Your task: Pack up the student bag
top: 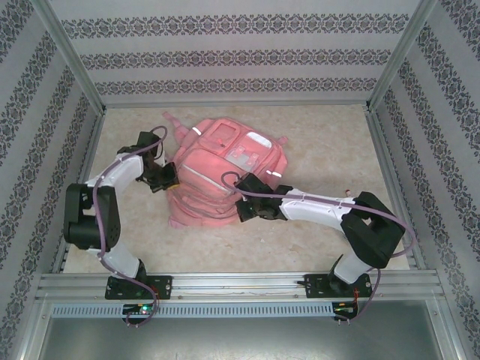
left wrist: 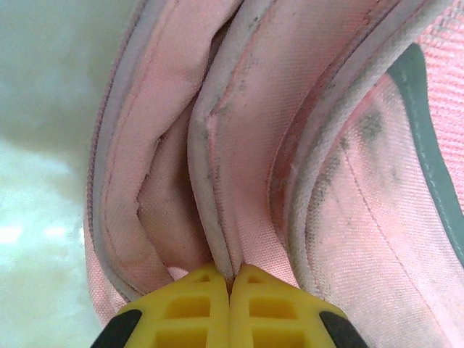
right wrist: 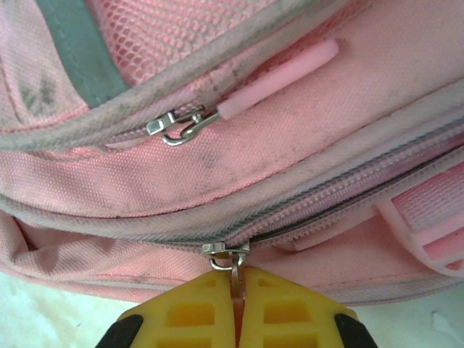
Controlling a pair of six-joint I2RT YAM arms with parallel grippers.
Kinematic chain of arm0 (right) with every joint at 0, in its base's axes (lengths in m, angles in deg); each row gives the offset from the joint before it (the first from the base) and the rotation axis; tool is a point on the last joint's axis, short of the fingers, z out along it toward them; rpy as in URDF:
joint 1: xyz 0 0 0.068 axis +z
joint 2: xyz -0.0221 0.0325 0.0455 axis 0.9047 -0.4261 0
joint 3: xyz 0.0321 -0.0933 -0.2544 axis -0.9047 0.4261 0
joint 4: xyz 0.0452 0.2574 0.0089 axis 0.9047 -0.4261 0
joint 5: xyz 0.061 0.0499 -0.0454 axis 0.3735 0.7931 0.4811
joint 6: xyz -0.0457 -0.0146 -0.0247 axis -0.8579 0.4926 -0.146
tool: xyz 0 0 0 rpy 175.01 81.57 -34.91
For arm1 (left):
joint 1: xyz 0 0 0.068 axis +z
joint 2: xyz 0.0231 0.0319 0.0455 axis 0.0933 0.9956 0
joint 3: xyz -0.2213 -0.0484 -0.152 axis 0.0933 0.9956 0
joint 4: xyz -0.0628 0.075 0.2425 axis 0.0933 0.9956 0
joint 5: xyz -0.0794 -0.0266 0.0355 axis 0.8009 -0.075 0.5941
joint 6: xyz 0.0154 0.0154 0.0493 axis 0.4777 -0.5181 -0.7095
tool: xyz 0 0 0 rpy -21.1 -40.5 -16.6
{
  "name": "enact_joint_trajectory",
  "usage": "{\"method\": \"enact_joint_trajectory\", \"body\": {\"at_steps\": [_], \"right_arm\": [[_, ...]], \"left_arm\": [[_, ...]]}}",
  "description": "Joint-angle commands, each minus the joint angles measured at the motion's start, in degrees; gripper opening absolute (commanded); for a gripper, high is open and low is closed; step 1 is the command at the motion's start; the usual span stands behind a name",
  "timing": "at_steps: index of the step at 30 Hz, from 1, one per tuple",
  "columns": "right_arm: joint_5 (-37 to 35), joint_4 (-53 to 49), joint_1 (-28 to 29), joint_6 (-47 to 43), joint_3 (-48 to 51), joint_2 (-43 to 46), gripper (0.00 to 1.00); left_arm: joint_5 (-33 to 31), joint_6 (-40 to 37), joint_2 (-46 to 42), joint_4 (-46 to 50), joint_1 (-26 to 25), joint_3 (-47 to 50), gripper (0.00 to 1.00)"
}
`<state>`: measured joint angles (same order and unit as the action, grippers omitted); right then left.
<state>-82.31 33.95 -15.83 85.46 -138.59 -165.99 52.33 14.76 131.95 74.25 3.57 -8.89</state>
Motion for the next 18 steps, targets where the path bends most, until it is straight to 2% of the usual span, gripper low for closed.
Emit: {"method": "enact_joint_trajectory", "body": {"at_steps": [1, 3, 4, 5, 10, 12, 15, 18], "right_arm": [[-2.19, -11.03, -0.59, -1.22, -0.24, -0.34, 0.0], [0.23, -10.77, 1.24, -1.01, -2.53, -1.69, 0.0], [1.47, -10.59, 2.55, -0.74, -3.93, -2.43, 0.0], [2.58, -10.02, 3.91, -0.28, -5.35, -3.04, 0.0], [4.62, -8.3, 8.07, 1.35, -12.19, -6.71, 0.0], [5.67, -7.23, 8.18, 2.1, -13.73, -8.29, 0.0], [8.21, -5.75, 8.33, 2.15, -15.47, -10.81, 0.0], [11.35, -3.66, 8.86, 2.86, -15.64, -12.54, 0.0]], "left_arm": [[-5.78, -6.26, 5.46, 0.47, 3.19, -9.25, 0.0], [-5.24, -5.83, 8.6, 0.56, 3.19, -13.7, 0.02], [-6.21, -5.37, 9.98, 0.59, 3.19, -15.63, 0.11], [-6.96, -4.89, 11.33, 1.12, 3.19, -17.86, 0.23], [-1.65, -5.68, 11.61, 6.28, 2.62, -23.75, 0.4], [-1.81, -4.01, 8.42, 7.82, 2.57, -21.94, 0.43], [-2.77, 0.94, 0.41, 9.11, 1.45, -14.27, 0.44], [-5.91, 5.59, -7.58, 5.27, -5.96, -6.76, 0.48]]}}
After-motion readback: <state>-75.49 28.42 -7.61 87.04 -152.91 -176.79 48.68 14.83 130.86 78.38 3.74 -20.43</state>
